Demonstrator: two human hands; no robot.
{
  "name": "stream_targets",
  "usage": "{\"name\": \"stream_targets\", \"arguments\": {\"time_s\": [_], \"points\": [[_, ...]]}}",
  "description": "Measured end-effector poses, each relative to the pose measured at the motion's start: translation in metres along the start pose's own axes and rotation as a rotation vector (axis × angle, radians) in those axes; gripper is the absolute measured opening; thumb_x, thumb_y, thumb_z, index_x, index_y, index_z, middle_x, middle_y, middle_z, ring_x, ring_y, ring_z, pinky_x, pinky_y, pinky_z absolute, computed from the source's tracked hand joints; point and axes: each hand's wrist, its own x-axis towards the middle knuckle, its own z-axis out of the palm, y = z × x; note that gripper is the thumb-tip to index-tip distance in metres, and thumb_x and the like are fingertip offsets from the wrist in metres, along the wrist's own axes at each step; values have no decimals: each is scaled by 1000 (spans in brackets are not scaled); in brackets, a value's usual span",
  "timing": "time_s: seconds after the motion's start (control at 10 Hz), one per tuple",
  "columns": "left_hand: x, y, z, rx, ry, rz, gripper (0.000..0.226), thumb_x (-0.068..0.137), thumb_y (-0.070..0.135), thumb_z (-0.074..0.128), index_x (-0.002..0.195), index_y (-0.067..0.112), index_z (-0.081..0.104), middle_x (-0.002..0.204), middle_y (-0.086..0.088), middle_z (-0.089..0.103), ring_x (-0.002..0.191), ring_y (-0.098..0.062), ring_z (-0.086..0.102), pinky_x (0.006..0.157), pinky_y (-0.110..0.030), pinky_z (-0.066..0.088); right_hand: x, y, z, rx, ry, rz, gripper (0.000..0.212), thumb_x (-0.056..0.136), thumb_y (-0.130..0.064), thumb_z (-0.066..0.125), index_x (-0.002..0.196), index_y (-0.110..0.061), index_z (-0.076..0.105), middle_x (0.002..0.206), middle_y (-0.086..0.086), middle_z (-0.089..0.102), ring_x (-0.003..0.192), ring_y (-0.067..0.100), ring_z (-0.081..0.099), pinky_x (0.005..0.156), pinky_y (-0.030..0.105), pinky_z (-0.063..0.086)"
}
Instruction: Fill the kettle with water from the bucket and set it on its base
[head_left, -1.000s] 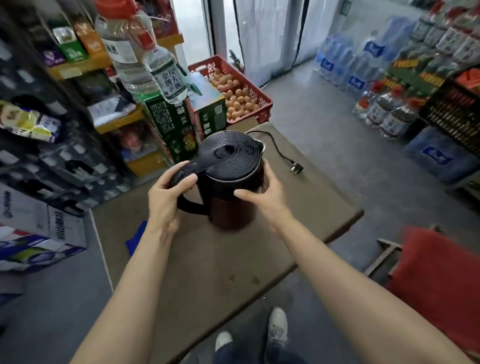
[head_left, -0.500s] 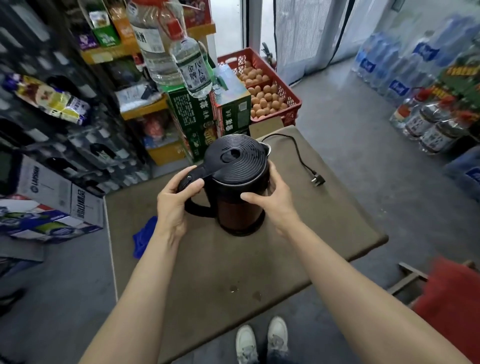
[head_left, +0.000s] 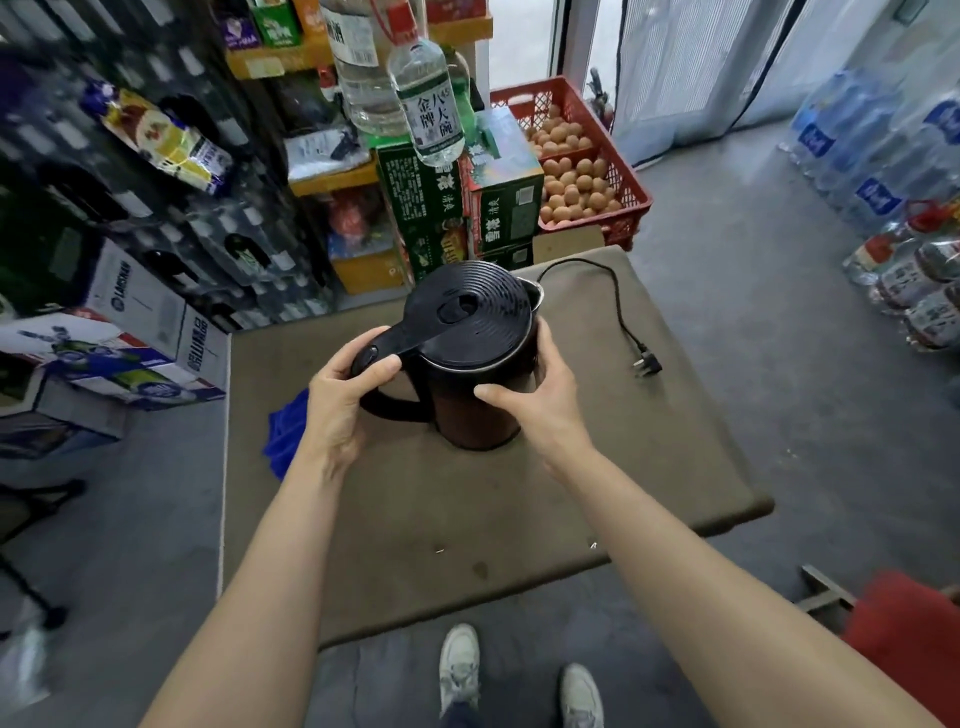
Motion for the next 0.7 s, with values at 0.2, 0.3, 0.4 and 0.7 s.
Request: {"name": "stream_targets", "arguments": {"time_s": [0.2,0.3,0.4,0.7], "points": [[4,-5,6,31,23,53,47,63,17,85,110,19,76,106,-3,76,105,-22,66,91,-33,50,6,12,-3,-20,-13,-74,110,58,-41,87,154,-36,32,149,-13,52,140,11,45,116,43,38],[11,-2,-1,30,-18,31,67,54,27,93,117,13,72,113,-7,74,106,-23,66,91,-32,51,5,14,-2,-67,-19,-89,110,65,-38,86,158,-31,27,155,-10,46,144,10,40,118,41,35],[14,2,-5,45,-77,6,68,51,30,92,115,17,72,109,-1,76,101,-15,69,85,-23,52,3,16,-6,-155,-1,-138,106,75,-28,86,160,-24,24,160,-5,38,148,12,33,121,39,30],[7,22,-6,353,-96,28,49,78,7,79,123,20,69,110,9,76,108,-8,67,94,-26,49,-3,7,-5,-320,43,-135,100,79,-17,83,159,-13,24,160,4,38,148,20,33,121,39,28]]}}
